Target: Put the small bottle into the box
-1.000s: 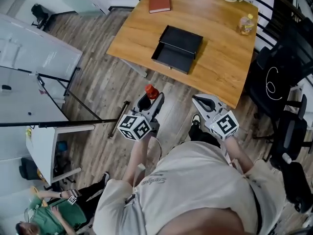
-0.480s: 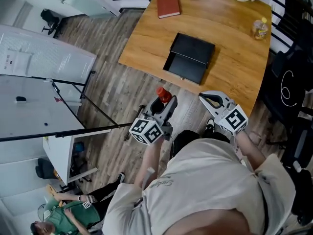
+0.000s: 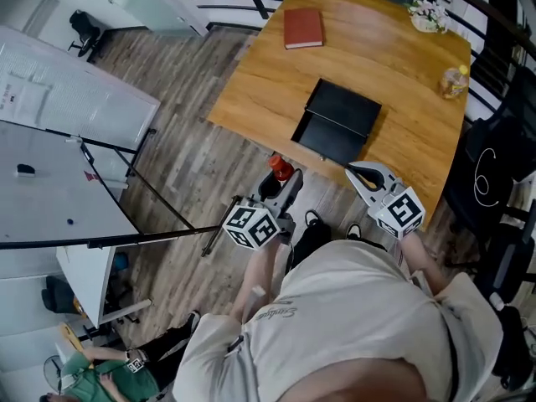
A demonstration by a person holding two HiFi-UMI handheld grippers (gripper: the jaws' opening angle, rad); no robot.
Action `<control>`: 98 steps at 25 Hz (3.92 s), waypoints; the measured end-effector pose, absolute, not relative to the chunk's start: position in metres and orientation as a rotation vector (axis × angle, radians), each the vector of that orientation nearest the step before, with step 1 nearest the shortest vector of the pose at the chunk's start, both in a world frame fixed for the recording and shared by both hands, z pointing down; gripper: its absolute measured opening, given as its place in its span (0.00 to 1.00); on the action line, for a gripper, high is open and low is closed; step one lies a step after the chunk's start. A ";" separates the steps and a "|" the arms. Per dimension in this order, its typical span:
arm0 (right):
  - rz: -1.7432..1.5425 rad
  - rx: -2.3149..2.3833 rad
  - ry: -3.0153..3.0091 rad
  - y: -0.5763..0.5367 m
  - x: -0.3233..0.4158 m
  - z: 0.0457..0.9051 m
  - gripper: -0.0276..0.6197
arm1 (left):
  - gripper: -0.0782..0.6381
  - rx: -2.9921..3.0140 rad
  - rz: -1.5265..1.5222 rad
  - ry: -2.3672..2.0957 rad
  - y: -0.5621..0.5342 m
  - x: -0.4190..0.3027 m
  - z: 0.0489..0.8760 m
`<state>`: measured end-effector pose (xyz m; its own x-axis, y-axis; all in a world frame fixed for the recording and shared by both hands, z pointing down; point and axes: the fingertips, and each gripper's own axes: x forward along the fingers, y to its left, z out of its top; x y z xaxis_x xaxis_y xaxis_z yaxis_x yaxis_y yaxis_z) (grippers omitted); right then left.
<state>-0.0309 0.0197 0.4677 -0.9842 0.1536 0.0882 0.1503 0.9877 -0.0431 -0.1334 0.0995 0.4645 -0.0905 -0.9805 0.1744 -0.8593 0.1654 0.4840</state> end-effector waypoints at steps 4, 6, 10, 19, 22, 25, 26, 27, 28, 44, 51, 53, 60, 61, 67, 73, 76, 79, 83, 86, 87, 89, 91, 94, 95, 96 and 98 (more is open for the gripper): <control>-0.033 -0.206 -3.066 0.005 -0.072 0.450 0.04 | 0.43 1.815 -0.338 -1.961 0.078 -0.165 0.453; -0.047 -0.172 -3.084 -0.001 -0.088 0.442 0.04 | 0.43 1.846 -0.330 -1.935 0.071 -0.177 0.450; -0.059 -0.074 -3.099 -0.009 -0.115 0.433 0.04 | 0.43 1.890 -0.313 -1.893 0.060 -0.208 0.449; 0.015 0.288 -3.078 -0.030 -0.123 0.442 0.04 | 0.43 1.918 -0.304 -1.732 0.037 -0.237 0.479; 0.034 0.330 -3.059 -0.042 -0.126 0.447 0.04 | 0.43 1.918 -0.308 -1.697 0.024 -0.240 0.483; 0.080 0.365 -3.072 -0.055 -0.129 0.449 0.04 | 0.43 1.914 -0.282 -1.675 0.010 -0.243 0.488; 0.089 0.371 -3.075 -0.059 -0.130 0.451 0.04 | 0.43 1.911 -0.265 -1.669 0.005 -0.244 0.490; 0.096 0.374 -3.074 -0.064 -0.130 0.454 0.04 | 0.43 1.908 -0.248 -1.663 -0.001 -0.244 0.492; 0.104 0.375 -3.071 -0.069 -0.130 0.458 0.04 | 0.43 1.905 -0.235 -1.659 -0.007 -0.243 0.493; 0.166 0.488 -3.111 -0.185 -0.105 0.471 0.04 | 0.43 2.056 -0.021 -1.571 -0.129 -0.202 0.483; 0.210 0.525 -3.081 -0.211 -0.083 0.485 0.04 | 0.43 1.980 0.044 -1.525 -0.148 -0.187 0.512; 0.236 0.561 -3.060 -0.217 -0.076 0.494 0.04 | 0.43 1.939 0.084 -1.516 -0.150 -0.186 0.525; 0.282 0.621 -3.014 -0.211 -0.071 0.507 0.04 | 0.43 1.810 0.160 -1.472 -0.148 -0.199 0.567; 0.282 0.626 -3.009 -0.208 -0.070 0.507 0.04 | 0.43 1.808 0.185 -1.465 -0.146 -0.200 0.572; 0.256 0.631 -2.995 -0.192 -0.080 0.501 0.04 | 0.43 1.739 0.295 -1.407 -0.132 -0.202 0.615; 0.230 0.640 -2.971 -0.176 -0.088 0.497 0.04 | 0.43 1.659 0.396 -1.317 -0.098 -0.197 0.662; 0.220 0.659 -2.954 -0.173 -0.087 0.497 0.04 | 0.43 1.638 0.413 -1.288 -0.088 -0.197 0.677; 0.231 0.687 -2.935 -0.168 -0.083 0.498 0.04 | 0.43 1.625 0.429 -1.258 -0.080 -0.197 0.687; 0.234 0.718 -2.916 -0.166 -0.079 0.500 0.04 | 0.43 1.611 0.465 -1.225 -0.077 -0.194 0.700; 0.235 0.739 -2.909 -0.163 -0.076 0.501 0.04 | 0.43 1.590 0.495 -1.197 -0.073 -0.193 0.711; 0.235 0.743 -2.908 -0.162 -0.076 0.500 0.03 | 0.43 1.584 0.509 -1.190 -0.071 -0.193 0.713; 0.235 0.751 -2.908 -0.160 -0.075 0.500 0.04 | 0.43 1.576 0.528 -1.183 -0.070 -0.193 0.718; 0.235 0.762 -2.907 -0.158 -0.073 0.501 0.04 | 0.43 1.559 0.538 -1.176 -0.069 -0.193 0.724; 0.232 0.777 -2.897 -0.157 -0.070 0.504 0.04 | 0.43 1.517 0.547 -1.162 -0.066 -0.192 0.732; 0.231 0.780 -2.894 -0.157 -0.069 0.505 0.04 | 0.43 1.505 0.551 -1.161 -0.065 -0.192 0.735; 0.231 0.782 -2.893 -0.157 -0.068 0.505 0.04 | 0.43 1.494 0.555 -1.160 -0.065 -0.191 0.737; 0.232 0.785 -2.890 -0.157 -0.067 0.506 0.04 | 0.43 1.474 0.564 -1.158 -0.066 -0.191 0.740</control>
<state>-0.0666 -0.1574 0.5060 -0.8546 -0.4899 0.1722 -0.5111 0.8522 -0.1120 -0.1910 -0.0661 0.7396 0.4035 -0.3466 0.8468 -0.8805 0.1045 0.4623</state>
